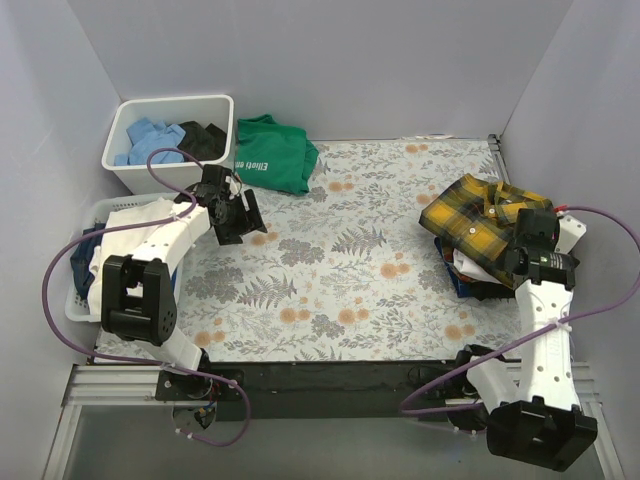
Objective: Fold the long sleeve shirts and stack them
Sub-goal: Neatly place the folded shirt to the corner
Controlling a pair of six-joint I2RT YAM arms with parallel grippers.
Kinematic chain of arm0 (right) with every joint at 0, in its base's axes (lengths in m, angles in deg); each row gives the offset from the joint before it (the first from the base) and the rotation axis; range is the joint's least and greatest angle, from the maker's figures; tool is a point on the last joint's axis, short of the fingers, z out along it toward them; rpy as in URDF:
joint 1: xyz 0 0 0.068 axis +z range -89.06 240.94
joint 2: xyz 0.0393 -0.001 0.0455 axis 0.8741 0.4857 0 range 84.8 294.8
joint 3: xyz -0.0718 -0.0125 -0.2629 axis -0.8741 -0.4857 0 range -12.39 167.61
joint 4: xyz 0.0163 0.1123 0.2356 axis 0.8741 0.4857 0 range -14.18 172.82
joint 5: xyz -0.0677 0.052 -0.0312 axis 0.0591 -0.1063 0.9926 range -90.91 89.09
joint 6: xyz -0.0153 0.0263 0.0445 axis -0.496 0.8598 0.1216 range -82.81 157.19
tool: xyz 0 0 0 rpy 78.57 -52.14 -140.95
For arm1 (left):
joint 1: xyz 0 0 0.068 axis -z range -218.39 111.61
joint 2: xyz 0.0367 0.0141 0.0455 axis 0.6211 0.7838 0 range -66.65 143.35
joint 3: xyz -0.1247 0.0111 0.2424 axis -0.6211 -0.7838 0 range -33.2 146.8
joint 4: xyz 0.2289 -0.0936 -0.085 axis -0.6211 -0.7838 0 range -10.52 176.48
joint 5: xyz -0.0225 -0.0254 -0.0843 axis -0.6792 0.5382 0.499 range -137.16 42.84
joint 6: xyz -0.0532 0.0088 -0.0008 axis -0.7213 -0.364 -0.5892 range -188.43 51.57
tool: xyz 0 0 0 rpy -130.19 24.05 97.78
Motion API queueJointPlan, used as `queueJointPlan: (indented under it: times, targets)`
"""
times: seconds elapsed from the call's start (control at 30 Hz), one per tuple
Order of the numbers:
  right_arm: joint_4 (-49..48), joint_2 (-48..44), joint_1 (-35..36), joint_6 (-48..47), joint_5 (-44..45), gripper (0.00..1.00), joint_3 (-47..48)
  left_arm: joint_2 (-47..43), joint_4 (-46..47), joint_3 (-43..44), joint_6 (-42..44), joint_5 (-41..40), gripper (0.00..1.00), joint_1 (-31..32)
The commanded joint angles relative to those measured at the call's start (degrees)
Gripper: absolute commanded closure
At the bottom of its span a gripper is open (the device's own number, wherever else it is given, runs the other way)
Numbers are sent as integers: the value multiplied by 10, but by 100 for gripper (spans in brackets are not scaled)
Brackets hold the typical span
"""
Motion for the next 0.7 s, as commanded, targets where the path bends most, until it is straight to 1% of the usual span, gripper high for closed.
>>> queueJointPlan:
  times: [0.0, 0.13, 0.23, 0.3, 0.37, 0.4, 0.5, 0.6, 0.63, 0.67]
  targets:
    - [-32, 8, -28, -1, 37, 20, 6, -8, -9, 25, 10, 5, 29, 4]
    - [-47, 6, -55, -28, 34, 19, 7, -6, -11, 27, 11, 1, 29, 6]
    - [-59, 6, -69, -44, 11, 18, -7, -2, -13, 32, 12, 0, 29, 6]
    - [-77, 11, -72, -53, -38, 19, -18, 3, -15, 34, 11, 0, 29, 7]
    - [-102, 17, -74, -59, -84, 22, -36, 6, -17, 40, 12, -2, 29, 7]
    - [-108, 21, -75, -59, -90, 23, -39, 8, -17, 42, 12, -4, 29, 9]
    - [-139, 34, -83, -71, -114, 29, -50, 12, -19, 47, 11, -4, 29, 10]
    - [-160, 55, -92, -71, -134, 38, -54, 12, -20, 50, 12, -5, 29, 10]
    - [-167, 59, -94, -72, -147, 44, -57, 13, -21, 52, 12, -6, 29, 11]
    - [-171, 63, -100, -72, -153, 49, -60, 13, -23, 53, 13, -8, 29, 11]
